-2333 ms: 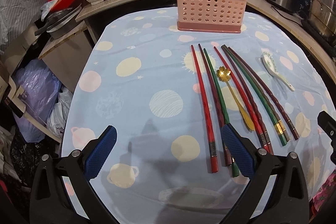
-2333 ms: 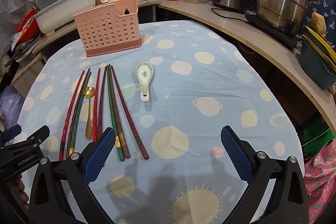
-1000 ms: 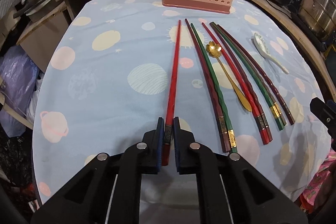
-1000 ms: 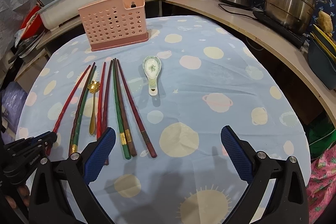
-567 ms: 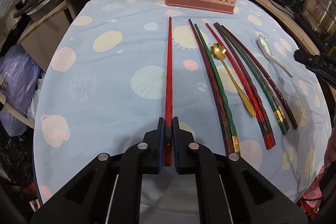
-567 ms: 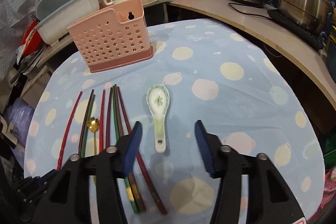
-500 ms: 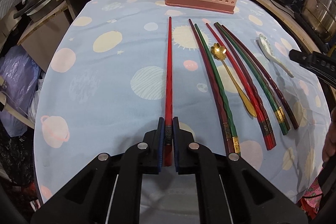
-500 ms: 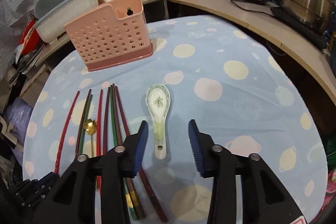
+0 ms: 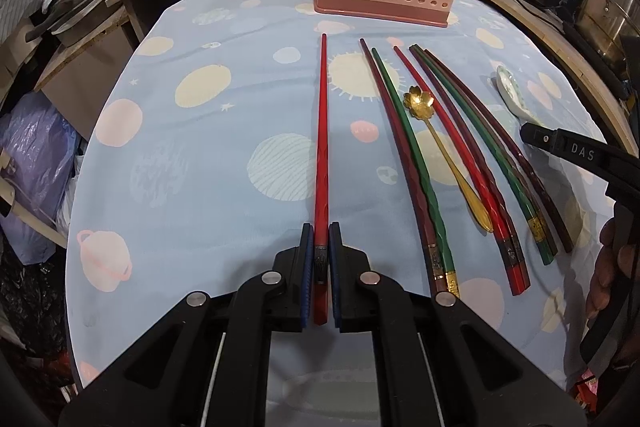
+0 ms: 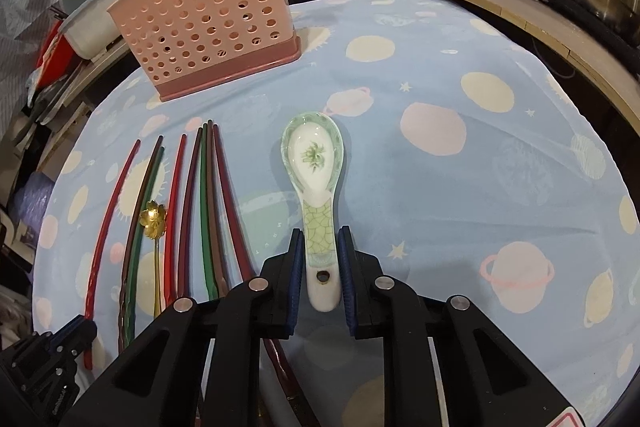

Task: Organize utensils
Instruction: 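Grasp the white ceramic spoon by its handle with the right tool, then lift the red chopstick with the left tool while the right tool carries the spoon into the pink basket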

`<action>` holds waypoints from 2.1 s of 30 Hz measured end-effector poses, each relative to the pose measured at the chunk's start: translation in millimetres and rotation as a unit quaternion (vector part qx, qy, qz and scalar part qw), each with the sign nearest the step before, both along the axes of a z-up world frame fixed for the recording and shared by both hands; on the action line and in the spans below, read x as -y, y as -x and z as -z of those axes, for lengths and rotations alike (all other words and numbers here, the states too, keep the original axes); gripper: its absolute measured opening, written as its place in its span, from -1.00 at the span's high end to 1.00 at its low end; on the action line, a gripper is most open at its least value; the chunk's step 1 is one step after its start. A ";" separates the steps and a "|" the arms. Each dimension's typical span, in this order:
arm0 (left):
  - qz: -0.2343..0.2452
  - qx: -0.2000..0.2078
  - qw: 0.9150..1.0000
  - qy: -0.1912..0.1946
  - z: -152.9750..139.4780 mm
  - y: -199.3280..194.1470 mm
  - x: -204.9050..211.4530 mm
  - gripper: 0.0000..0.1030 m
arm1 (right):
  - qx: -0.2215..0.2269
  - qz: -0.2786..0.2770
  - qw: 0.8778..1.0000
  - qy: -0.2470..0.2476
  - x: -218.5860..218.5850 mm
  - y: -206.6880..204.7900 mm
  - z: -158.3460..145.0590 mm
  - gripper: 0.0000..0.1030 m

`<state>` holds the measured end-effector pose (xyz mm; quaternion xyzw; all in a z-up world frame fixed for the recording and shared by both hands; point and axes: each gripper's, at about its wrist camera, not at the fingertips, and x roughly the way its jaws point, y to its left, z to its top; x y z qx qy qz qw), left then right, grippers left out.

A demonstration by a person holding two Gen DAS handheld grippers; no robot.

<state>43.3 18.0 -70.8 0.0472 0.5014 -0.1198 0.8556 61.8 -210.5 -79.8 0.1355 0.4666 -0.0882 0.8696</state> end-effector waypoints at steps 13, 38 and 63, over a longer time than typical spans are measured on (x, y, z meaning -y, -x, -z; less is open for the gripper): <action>-0.001 0.001 1.000 0.000 0.1 -1.3 0.5 0.85 | 0.030 0.009 0.998 -0.056 14.7 4.3 -16.4 0.46; 0.002 -0.007 1.000 0.011 -2.5 -1.1 -1.6 0.86 | 0.030 0.001 0.996 -0.089 13.7 30.5 -8.8 0.78; 0.002 0.095 0.993 0.064 -105.5 12.7 -17.9 0.87 | 0.123 0.003 0.991 -0.060 16.9 68.8 -91.8 0.86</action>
